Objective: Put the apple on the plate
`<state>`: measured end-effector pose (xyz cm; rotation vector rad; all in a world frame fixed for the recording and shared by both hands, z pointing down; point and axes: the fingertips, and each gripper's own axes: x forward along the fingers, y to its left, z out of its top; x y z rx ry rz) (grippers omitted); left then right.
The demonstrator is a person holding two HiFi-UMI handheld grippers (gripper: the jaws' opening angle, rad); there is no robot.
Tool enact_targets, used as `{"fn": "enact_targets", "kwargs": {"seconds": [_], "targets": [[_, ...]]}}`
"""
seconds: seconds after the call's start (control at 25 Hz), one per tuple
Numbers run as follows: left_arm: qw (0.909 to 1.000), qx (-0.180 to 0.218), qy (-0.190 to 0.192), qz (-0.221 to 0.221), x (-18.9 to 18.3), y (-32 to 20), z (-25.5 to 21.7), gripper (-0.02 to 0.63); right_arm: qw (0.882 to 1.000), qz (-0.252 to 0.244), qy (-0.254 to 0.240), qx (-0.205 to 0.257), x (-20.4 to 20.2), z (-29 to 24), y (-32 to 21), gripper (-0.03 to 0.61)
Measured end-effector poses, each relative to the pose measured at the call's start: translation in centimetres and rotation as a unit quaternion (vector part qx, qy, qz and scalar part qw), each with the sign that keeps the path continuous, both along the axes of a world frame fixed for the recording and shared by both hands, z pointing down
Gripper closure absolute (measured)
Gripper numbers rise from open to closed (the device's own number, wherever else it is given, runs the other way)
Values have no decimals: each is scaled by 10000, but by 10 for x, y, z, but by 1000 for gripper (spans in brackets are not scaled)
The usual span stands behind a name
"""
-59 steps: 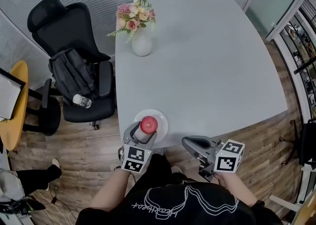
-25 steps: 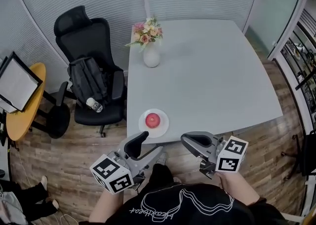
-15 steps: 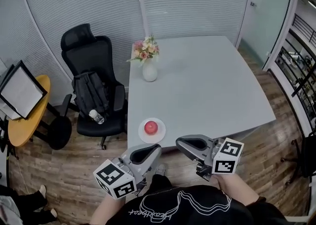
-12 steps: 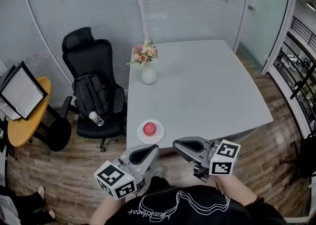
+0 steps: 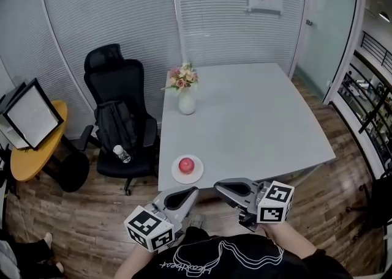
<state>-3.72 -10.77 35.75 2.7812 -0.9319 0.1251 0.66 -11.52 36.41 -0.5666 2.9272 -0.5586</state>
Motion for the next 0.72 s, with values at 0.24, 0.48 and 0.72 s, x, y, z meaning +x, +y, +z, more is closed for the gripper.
{"fn": "enact_targets", "kwargs": {"seconds": [0.24, 0.48, 0.72], "targets": [[9999, 48, 81, -57, -6, 8, -1, 600, 10000, 21, 64, -21, -2, 3, 5, 569], [9998, 46, 120, -166, -12, 9, 3, 600, 9999, 2, 122, -63, -6, 8, 6, 569], [9998, 81, 124, -156, -13, 7, 6, 600, 9998, 23, 152, -115, -8, 14, 2, 569]]}}
